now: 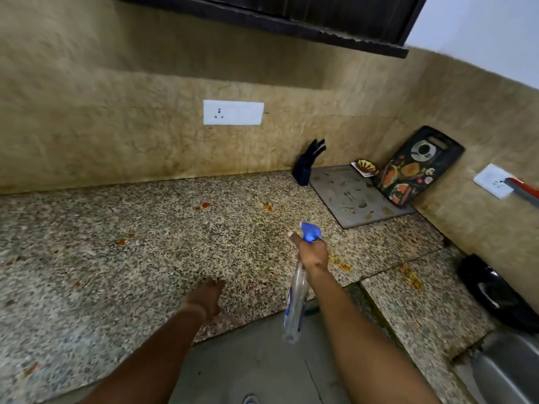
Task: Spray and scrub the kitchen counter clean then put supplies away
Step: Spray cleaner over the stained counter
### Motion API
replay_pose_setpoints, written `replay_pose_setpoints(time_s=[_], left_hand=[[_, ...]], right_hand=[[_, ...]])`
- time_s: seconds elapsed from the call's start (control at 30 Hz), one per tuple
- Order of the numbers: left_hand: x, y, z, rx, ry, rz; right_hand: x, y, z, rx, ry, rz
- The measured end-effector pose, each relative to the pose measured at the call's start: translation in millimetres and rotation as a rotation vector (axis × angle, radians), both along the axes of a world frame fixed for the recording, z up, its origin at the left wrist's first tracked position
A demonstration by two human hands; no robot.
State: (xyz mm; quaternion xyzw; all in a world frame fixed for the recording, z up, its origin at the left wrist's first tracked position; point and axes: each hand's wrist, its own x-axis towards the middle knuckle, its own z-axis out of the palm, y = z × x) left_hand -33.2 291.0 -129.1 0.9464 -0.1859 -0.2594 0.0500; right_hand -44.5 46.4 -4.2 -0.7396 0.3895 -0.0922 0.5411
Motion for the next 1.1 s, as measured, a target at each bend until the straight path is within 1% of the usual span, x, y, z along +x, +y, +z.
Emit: replay_pose_setpoints(time_s=[0.07,0.17,0.2,0.27,0.33,0.43,0.47,0.57,0.6,0.67,0.77,0.93,1.0,1.1], left_hand=[[9.2,-0.7,4.1,0.014,-0.040,0.034],[20.8,0.7,-2.9,0.018,-0.032,0.081],[22.8,2.2,-5.5,0.030,-0.022,0.085],[29.0,3.5,-9.8,0.058,-0.003,0.094],[36.3,-0.3,-10.4,0.058,0.007,0.090],[40.3,-13.8,-4.7,0.052,-0.015,0.073],[40.1,-16.7,-1.1,0.043,-0.022,0.079],[34.7,-15.5,7.8,0.013,-0.039,0.136],[30.9,-12.8,10.2,0.006,-0.051,0.178],[21.5,-5.5,8.8,-0.004,-0.069,0.271],[9.0,2.5,1.6,-0.050,-0.073,0.318],[4.7,12.7,-1.9,-0.049,-0.064,0.283],[1.2,18.8,-4.8,-0.073,-0.065,0.284],[-9.3,31.5,-6.0,-0.083,-0.076,0.345]], right_hand=[[16.4,-5.9,2.2,-0.038,0.022,0.001],[33.2,-19.7,4.9,-0.099,0.036,-0.094],[36.5,-24.0,3.8,-0.094,0.029,-0.110],[45.8,-29.3,0.4,-0.045,0.013,-0.069],[57.4,-32.7,-3.0,-0.010,0.024,-0.008],[70.6,-27.5,-3.0,-0.025,0.073,0.123],[74.0,-20.3,-2.4,-0.015,0.052,0.200],[84.6,14.6,-7.4,0.093,-0.095,0.450],[87.2,27.8,-9.1,0.110,-0.117,0.511],[91.6,49.9,-14.6,0.081,-0.097,0.572],[95.5,68.1,-25.9,0.017,-0.033,0.535],[108.9,68.5,-29.2,0.048,-0.006,0.376],[112.9,70.1,-29.0,0.021,0.012,0.369],[110.6,79.5,-30.4,0.022,0.011,0.383]])
